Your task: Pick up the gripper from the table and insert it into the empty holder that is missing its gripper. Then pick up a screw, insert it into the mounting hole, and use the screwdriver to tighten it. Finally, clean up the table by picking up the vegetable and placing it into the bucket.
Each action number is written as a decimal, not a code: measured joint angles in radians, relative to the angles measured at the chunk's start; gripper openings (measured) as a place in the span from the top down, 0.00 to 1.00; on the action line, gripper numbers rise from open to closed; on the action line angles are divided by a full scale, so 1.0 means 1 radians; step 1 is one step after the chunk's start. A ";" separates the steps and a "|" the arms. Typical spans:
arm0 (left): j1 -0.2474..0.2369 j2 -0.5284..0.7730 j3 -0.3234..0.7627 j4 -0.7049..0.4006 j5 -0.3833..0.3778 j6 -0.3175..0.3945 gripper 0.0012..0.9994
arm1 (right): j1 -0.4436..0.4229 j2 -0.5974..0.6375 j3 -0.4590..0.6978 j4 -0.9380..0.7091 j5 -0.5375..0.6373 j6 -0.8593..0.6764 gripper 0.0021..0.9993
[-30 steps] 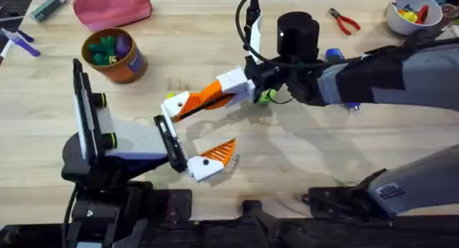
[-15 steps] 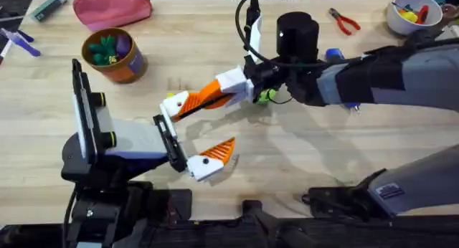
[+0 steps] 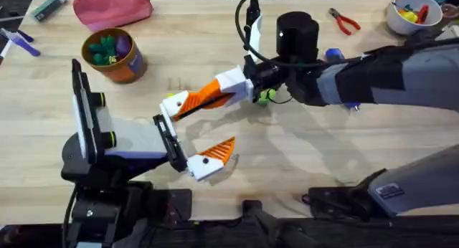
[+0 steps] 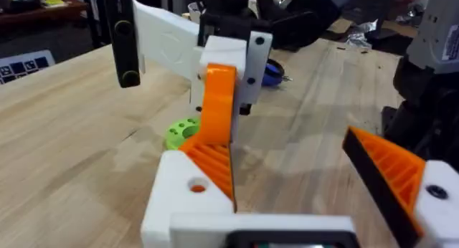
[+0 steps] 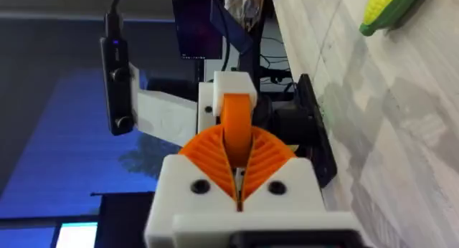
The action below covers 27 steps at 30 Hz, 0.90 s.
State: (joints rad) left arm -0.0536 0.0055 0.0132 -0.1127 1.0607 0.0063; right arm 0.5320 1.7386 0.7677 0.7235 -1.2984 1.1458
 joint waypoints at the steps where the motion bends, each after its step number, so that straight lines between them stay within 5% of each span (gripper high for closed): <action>1: 0.000 0.000 0.000 0.000 -0.001 0.000 0.05 | 0.000 0.000 0.000 -0.001 0.000 0.004 0.96; 8: -0.006 0.000 0.000 -0.002 0.021 0.005 0.05 | 0.005 0.000 0.000 -0.005 0.051 0.006 0.07; 21: -0.006 0.000 0.000 -0.002 0.024 0.005 0.05 | -0.006 0.000 0.000 -0.006 0.071 0.006 0.01; 27: -0.006 0.000 0.000 -0.002 0.024 0.005 0.05 | -0.110 -0.072 0.000 -0.100 0.113 -0.044 0.01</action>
State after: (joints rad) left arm -0.0593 0.0051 0.0132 -0.1150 1.0844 0.0113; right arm 0.4218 1.6664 0.7681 0.6236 -1.1852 1.1016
